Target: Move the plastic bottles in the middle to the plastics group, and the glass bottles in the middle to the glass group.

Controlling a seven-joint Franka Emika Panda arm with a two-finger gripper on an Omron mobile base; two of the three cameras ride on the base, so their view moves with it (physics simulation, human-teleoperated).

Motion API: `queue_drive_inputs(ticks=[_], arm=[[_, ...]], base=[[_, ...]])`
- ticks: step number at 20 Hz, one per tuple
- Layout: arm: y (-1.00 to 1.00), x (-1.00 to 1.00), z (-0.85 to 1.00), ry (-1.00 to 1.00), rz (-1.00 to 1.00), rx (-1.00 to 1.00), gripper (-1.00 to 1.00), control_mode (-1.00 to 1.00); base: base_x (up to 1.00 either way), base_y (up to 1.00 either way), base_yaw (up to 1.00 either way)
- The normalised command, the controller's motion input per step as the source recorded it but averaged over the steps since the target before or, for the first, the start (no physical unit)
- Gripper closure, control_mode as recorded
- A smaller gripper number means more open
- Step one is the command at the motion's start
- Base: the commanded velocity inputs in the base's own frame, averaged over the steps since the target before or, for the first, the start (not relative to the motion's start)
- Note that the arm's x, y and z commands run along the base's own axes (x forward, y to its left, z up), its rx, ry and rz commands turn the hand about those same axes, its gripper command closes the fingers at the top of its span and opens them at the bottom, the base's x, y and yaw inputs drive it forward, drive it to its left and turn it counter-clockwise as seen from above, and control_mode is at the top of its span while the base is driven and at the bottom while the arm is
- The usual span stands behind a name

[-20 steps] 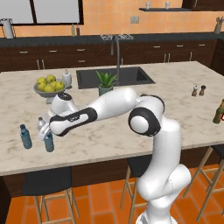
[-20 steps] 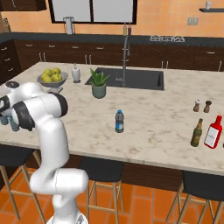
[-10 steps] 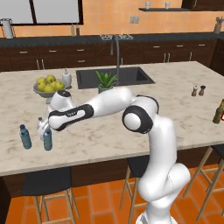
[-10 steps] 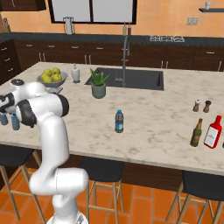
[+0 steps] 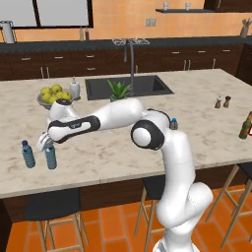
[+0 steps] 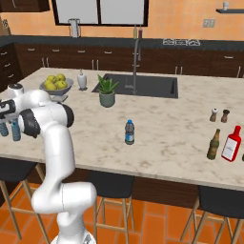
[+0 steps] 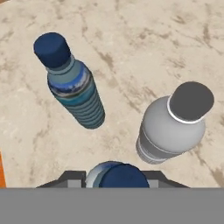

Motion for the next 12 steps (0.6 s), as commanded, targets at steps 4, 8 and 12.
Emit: queue_drive_inputs(ticks=[4, 8, 12], arm=[[0.02, -0.06, -0.41, 0.03, -0.10, 0.00, -1.00, -1.00], [0.00, -0.39, -0.42, 0.00, -0.09, -0.01, -1.00, -1.00], [0.00, -0.40, -0.34, -0.01, -0.09, 0.00, -1.00, -1.00]], base=[[0.00, 0.00, 0.00], [0.00, 0.00, 0.00], [0.00, 0.00, 0.00]])
